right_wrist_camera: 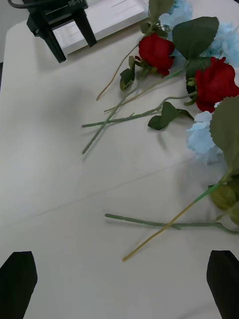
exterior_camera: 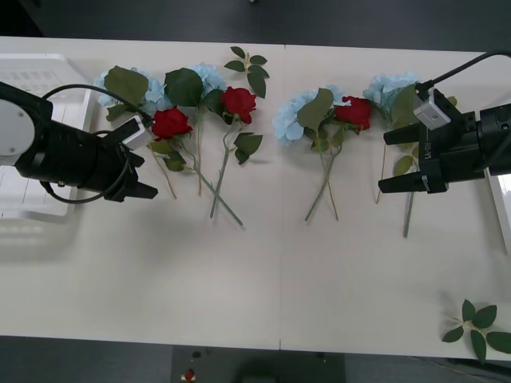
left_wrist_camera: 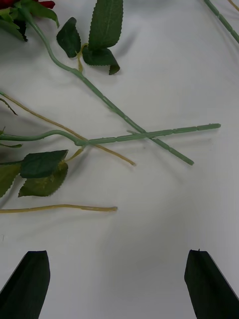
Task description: Put the red flowers into the right box and the blue flowers into the left box
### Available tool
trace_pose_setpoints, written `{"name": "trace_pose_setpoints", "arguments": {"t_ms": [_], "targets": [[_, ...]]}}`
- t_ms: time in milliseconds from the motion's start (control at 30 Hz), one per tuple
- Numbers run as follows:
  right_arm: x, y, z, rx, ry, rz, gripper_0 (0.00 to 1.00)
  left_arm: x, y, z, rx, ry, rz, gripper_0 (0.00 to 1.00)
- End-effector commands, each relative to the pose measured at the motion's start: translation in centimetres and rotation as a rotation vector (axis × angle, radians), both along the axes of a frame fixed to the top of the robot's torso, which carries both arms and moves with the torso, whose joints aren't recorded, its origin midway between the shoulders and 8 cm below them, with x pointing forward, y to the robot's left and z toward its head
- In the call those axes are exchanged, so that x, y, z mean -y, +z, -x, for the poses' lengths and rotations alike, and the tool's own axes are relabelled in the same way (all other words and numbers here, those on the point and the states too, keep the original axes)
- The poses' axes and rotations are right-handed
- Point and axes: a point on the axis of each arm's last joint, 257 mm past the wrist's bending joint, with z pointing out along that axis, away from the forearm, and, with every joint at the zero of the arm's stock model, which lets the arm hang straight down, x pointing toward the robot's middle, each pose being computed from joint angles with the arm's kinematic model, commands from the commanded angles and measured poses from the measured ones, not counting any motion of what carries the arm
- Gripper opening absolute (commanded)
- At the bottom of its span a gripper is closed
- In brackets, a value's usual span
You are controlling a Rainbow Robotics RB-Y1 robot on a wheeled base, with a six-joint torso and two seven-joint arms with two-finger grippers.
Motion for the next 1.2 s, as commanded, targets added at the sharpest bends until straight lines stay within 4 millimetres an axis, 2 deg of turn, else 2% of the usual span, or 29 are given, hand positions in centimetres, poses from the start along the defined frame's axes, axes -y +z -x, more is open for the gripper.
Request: {"name": "trace_pose_setpoints", "arguments": {"t_ms": [33,67,100,300,467,567,633,733,833,867,967,1033,1100,1200], "targets": [[0.1,1.9,-0.4,0.055,0.021,0.024,1.0,1.5,-3.6,2.4,-0.071,-0.02,0.02,0.79],[-0.3,-2.1,1.1,-0.034,0.019,0.011,1.0,1.9,-3.0,1.9,-0.059,-0.019,0.034,0.79],[-0.4,-2.2,1.2,-0.036,0.018,0.009,1.0,2.0,-3.2,2.2,-0.067,-0.023,0.037,0.79],[1.1,0.8,0.0,0.017,-0.001,0.013,1.0,3.0,-2.4,2.5,-0.076,-0.037,0.081,0.79],[1.3,5.0,-0.3,0.051,-0.003,-0.029,1.0,3.2,-0.7,1.9,-0.049,-0.037,0.118,0.79],[1.9,7.1,-1.2,0.113,-0.023,-0.003,1.0,3.0,1.3,1.2,-0.007,-0.038,0.134,0.79],[2.3,7.9,-1.6,0.142,-0.034,0.015,1.0,2.9,2.7,0.8,0.018,-0.039,0.148,0.78],[4.3,8.9,-3.8,0.237,-0.084,0.103,1.0,2.3,6.1,0.1,0.072,-0.046,0.162,0.79],[6.2,8.9,-5.7,0.291,-0.125,0.172,1.0,1.5,8.5,-0.5,0.097,-0.036,0.176,0.79],[7.2,9.0,-7.0,0.306,-0.161,0.198,1.0,0.9,9.6,-1.1,0.117,-0.017,0.187,0.79],[9.2,9.1,-9.5,0.243,-0.292,0.197,1.0,-0.7,11.5,-2.7,0.18,0.041,0.193,0.79],[9.9,8.9,-10.4,0.218,-0.335,0.196,1.0,-1.3,12.1,-3.4,0.208,0.066,0.196,0.79],[10.9,8.2,-11.5,0.158,-0.402,0.175,1.0,-2.3,13.0,-4.5,0.251,0.107,0.196,0.79],[11.0,6.6,-12.6,0.018,-0.503,0.094,1.0,-3.1,14.6,-5.7,0.306,0.15,0.221,0.79]]}}
